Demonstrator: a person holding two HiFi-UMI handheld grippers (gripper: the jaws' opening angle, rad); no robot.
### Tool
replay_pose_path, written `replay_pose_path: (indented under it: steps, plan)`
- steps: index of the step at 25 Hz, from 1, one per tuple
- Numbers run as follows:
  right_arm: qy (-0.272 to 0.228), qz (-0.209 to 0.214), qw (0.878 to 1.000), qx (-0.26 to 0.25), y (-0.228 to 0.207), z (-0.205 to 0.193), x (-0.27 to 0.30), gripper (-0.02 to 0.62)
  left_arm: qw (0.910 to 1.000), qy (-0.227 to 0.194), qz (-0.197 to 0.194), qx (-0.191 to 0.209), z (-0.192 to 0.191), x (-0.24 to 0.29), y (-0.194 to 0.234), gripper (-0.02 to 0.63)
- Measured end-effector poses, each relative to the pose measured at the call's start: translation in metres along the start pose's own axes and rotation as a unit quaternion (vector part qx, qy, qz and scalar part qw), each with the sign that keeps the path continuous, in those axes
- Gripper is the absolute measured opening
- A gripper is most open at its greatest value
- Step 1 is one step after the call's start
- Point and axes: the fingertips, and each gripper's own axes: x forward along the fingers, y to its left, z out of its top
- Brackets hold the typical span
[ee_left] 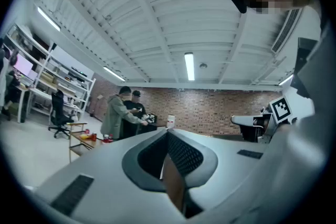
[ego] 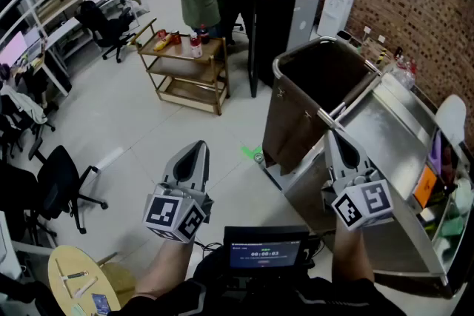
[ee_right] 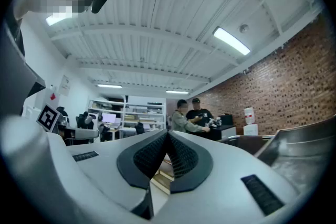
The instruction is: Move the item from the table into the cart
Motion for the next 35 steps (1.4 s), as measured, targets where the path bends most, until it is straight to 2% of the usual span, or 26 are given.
replay_pose_path:
  steps: [4, 8, 11, 14, 16, 19, 23, 27, 30, 35]
  plan:
    - [-0.003, 0.054, 0.999, 0.006, 0.084, -0.02, 0.104, 0.0, 0.9985, 0.005, 0.054, 0.004, 0.01, -0.03, 0.126, 0.0]
    - [0.009, 0.157, 0.987, 0.016, 0.182, -0.039, 0.205, 0.0, 0.9909, -0.002, 0.134, 0.002, 0.026, -0.073, 0.231, 0.0]
    - [0.013, 0.231, 0.973, 0.012, 0.252, -0.051, 0.272, 0.0, 0.9783, -0.011, 0.207, -0.005, 0.033, -0.11, 0.298, 0.0]
    - [0.011, 0.303, 0.953, 0.017, 0.317, -0.06, 0.34, 0.0, 0.959, -0.018, 0.283, 0.0, 0.046, -0.142, 0.36, 0.0]
    - [0.014, 0.366, 0.93, 0.028, 0.364, -0.064, 0.377, 0.0, 0.9418, -0.026, 0.335, 0.005, 0.057, -0.164, 0.389, 0.0]
    - [0.012, 0.451, 0.892, 0.042, 0.437, -0.069, 0.418, 0.0, 0.9112, -0.032, 0.41, 0.017, 0.067, -0.207, 0.421, 0.0]
    - [0.024, 0.536, 0.842, 0.054, 0.56, -0.087, 0.445, 0.0, 0.8629, -0.047, 0.503, 0.012, 0.073, -0.295, 0.469, 0.0]
    - [0.035, 0.615, 0.786, 0.045, 0.712, -0.107, 0.43, 0.0, 0.8175, -0.071, 0.571, -0.009, 0.068, -0.417, 0.507, 0.0]
    - [0.049, 0.657, 0.752, 0.039, 0.825, -0.125, 0.402, 0.0, 0.7889, -0.091, 0.607, -0.023, 0.064, -0.516, 0.526, 0.0]
    - [0.065, 0.72, 0.69, 0.029, 0.996, -0.149, 0.346, 0.0, 0.7321, -0.104, 0.673, -0.027, 0.057, -0.667, 0.547, 0.0]
